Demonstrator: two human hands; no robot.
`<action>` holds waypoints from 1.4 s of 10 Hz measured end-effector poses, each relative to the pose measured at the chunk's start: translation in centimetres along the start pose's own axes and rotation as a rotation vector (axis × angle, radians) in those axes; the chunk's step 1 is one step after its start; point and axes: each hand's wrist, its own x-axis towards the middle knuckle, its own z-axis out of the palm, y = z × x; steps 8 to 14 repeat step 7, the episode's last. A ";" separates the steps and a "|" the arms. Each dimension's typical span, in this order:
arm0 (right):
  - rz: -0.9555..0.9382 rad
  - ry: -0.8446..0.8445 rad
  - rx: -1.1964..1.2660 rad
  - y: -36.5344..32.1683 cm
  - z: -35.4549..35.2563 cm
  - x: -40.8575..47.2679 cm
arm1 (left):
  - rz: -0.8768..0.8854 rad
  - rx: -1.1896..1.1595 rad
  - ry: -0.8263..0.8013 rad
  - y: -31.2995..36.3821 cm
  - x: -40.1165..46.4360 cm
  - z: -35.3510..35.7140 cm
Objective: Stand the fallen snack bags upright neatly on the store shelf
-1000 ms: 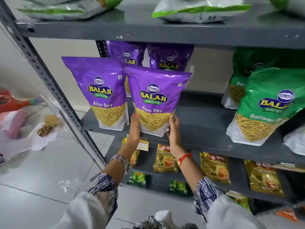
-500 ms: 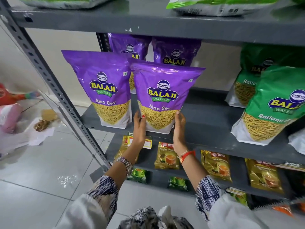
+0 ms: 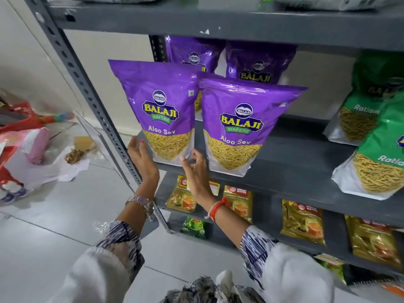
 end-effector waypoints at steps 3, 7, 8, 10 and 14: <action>0.177 0.066 0.044 -1.6 2.2 3.4 | -0.262 -0.021 -0.270 0.7 1.7 0.5; 0.065 0.182 0.097 -0.7 1.9 2.1 | -0.099 -0.100 -0.173 1.3 0.4 0.6; 0.065 0.182 0.097 -0.7 1.9 2.1 | -0.099 -0.100 -0.173 1.3 0.4 0.6; 0.065 0.182 0.097 -0.7 1.9 2.1 | -0.099 -0.100 -0.173 1.3 0.4 0.6; 0.065 0.182 0.097 -0.7 1.9 2.1 | -0.099 -0.100 -0.173 1.3 0.4 0.6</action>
